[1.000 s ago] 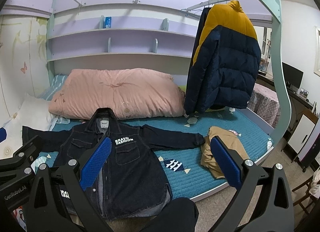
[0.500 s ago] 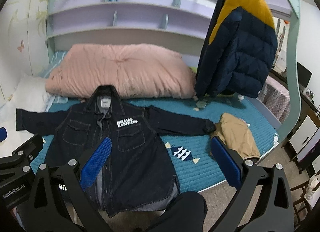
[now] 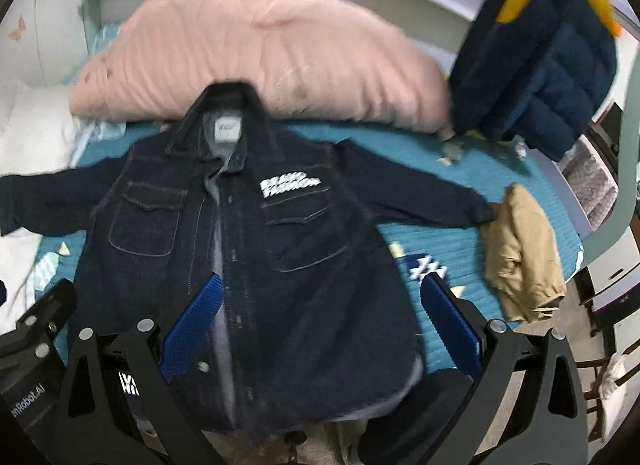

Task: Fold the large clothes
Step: 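Grasp one sleeve cuff with the left tool while the right tool grasps the other cuff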

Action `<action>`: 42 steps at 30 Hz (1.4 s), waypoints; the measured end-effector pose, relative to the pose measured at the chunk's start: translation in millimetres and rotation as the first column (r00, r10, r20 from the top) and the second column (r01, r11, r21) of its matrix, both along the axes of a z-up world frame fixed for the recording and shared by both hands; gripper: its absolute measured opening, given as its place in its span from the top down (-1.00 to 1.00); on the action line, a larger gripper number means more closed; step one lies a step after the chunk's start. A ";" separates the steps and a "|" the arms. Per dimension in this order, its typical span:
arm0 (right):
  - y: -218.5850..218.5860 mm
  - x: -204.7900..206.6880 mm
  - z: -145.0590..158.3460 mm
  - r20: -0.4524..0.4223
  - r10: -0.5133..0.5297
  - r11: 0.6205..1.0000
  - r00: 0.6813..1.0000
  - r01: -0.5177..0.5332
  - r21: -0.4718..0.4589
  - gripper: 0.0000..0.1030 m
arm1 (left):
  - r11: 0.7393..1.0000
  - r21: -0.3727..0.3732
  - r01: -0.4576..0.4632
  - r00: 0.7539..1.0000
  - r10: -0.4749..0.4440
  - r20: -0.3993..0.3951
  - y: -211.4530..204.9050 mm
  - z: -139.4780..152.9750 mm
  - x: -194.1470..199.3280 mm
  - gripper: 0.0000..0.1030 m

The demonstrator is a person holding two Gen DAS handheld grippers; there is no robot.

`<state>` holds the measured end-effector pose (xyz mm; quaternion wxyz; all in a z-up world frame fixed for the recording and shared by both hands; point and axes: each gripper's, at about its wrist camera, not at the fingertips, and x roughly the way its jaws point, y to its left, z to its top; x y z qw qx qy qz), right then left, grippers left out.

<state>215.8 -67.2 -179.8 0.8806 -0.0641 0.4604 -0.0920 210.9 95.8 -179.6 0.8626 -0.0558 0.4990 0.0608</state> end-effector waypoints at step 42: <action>283.8 242.3 -196.5 -0.329 0.360 0.918 0.873 -0.267 0.294 0.68 | 0.905 -0.050 -0.423 0.906 0.423 0.002 393.4 -125.3 149.9 -0.32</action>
